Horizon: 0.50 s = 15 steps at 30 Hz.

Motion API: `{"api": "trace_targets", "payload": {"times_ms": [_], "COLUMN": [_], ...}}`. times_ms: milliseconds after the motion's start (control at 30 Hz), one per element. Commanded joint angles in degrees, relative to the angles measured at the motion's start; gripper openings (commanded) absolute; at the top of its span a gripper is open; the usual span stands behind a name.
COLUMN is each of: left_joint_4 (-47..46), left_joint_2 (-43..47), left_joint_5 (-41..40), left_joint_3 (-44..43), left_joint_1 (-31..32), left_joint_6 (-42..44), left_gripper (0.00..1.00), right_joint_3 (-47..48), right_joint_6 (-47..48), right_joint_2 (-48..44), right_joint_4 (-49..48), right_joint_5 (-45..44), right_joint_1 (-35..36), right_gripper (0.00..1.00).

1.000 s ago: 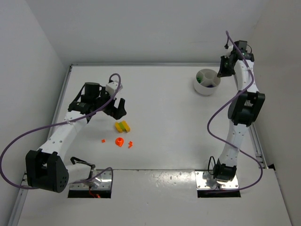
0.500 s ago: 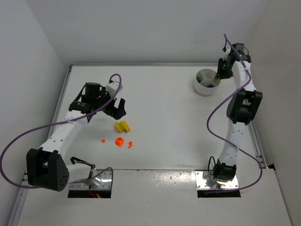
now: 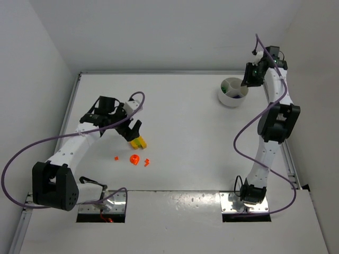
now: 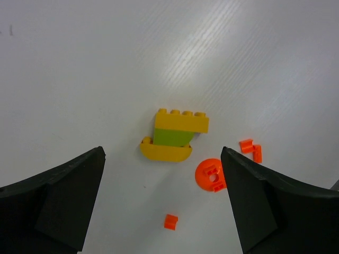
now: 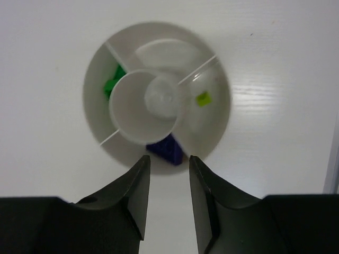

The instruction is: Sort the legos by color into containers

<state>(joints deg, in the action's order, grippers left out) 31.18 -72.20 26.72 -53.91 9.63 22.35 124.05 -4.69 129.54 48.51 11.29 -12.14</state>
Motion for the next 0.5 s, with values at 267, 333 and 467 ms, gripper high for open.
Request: {"api": "trace_targets", "payload": {"times_ms": [267,333,467], "left_joint_4": [5.0,3.0,0.4], "left_joint_2": [-5.9,-6.6,-9.5], "left_joint_5": [-3.2,-3.9,-3.9], "left_joint_3": [1.6,2.9,2.9], "left_joint_1": [-1.2,-1.2,-1.2], "left_joint_6": [12.4,12.4,12.4], "left_gripper": [0.97,0.99,0.99], "right_joint_3": [-18.7,-20.9,-24.2], "right_joint_6": [3.5,3.5,3.5], "right_joint_2": [-16.9,-16.9,-18.3], "right_joint_4": [2.4,2.4,1.6], "right_joint_5": [20.3,21.8,21.8], "right_joint_1": [4.7,6.2,8.1], "right_gripper": [0.39,0.42,0.42]}}
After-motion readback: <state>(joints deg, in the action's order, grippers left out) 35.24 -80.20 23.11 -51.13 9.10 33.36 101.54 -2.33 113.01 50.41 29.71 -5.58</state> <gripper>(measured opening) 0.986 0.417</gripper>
